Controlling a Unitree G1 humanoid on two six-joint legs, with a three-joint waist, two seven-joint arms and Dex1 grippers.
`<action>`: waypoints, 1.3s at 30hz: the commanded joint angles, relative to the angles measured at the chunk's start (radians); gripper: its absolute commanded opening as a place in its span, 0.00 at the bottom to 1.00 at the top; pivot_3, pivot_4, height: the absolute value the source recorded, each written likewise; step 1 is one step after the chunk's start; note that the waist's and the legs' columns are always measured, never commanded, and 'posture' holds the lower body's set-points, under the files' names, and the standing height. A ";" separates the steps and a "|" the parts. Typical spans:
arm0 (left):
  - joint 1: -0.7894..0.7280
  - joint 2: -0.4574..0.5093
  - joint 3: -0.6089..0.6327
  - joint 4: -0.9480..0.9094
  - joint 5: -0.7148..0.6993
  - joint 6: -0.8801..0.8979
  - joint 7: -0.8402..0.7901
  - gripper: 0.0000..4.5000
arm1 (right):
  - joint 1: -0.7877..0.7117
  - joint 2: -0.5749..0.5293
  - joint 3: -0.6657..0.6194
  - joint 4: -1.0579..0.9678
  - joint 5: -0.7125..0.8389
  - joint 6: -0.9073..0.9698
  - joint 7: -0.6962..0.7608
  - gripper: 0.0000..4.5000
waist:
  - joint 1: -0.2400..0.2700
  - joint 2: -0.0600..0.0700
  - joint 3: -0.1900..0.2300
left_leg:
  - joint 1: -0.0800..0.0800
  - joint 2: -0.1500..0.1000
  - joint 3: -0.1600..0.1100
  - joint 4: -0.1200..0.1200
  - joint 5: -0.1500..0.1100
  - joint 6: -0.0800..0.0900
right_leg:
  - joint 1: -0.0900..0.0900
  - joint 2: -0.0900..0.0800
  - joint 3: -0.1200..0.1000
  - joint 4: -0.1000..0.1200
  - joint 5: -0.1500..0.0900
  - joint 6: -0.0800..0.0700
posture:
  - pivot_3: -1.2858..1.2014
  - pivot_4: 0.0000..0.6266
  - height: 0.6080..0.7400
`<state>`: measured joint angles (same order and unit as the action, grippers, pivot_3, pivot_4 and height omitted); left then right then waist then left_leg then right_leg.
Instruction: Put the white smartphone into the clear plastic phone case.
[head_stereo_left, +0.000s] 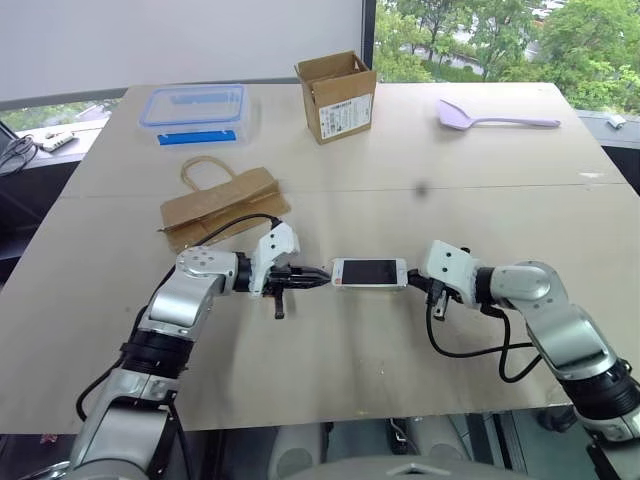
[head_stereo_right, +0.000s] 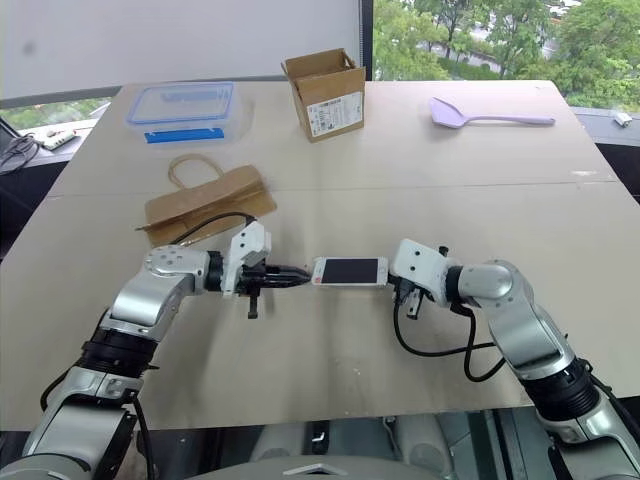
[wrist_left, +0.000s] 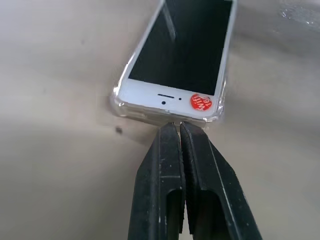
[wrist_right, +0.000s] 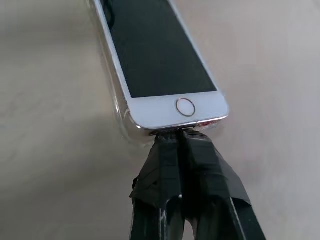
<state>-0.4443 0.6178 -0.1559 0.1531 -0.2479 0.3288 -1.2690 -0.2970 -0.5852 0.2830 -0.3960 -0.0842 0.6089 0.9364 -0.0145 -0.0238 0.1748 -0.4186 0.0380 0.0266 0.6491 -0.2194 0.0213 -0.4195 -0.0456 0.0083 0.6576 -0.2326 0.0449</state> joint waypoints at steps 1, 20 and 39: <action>-0.024 -0.009 -0.011 0.015 0.001 -0.063 -0.027 0.03 | 0.024 -0.012 0.028 -0.102 0.010 0.000 -0.014 0.00 | 0.000 0.000 0.000 | 0.000 0.000 0.000 0.000 0.000 0.000 | 0.000 0.000 0.000 0.000 0.000 0.000 | 0.52 0.24 1.00; 0.032 -0.022 0.099 -0.173 -0.168 0.181 0.107 0.03 | 0.154 0.005 -0.309 -0.206 0.293 0.158 -0.118 0.00 | 0.004 -0.001 0.000 | 0.000 0.000 -0.004 0.002 0.000 0.000 | 0.002 -0.002 0.000 -0.001 0.000 0.001 | 0.52 0.24 1.00; 0.053 -0.046 0.091 -0.158 -0.096 0.195 0.305 0.03 | 0.051 -0.034 -0.079 -0.110 0.232 0.113 -0.200 0.00 | 0.002 -0.001 0.000 | 0.000 0.000 -0.004 0.002 0.000 0.000 | 0.002 -0.001 0.000 0.000 0.000 0.001 | 0.52 0.24 1.00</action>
<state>-0.3878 0.5657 -0.0700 0.0296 -0.3511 0.5233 -0.9805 -0.2250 -0.6188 0.1966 -0.4998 0.1547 0.7436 0.7460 -0.0124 -0.0245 0.1750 -0.4181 0.0375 0.0228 0.6508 -0.2194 0.0213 -0.4175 -0.0465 0.0086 0.6572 -0.2322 0.0459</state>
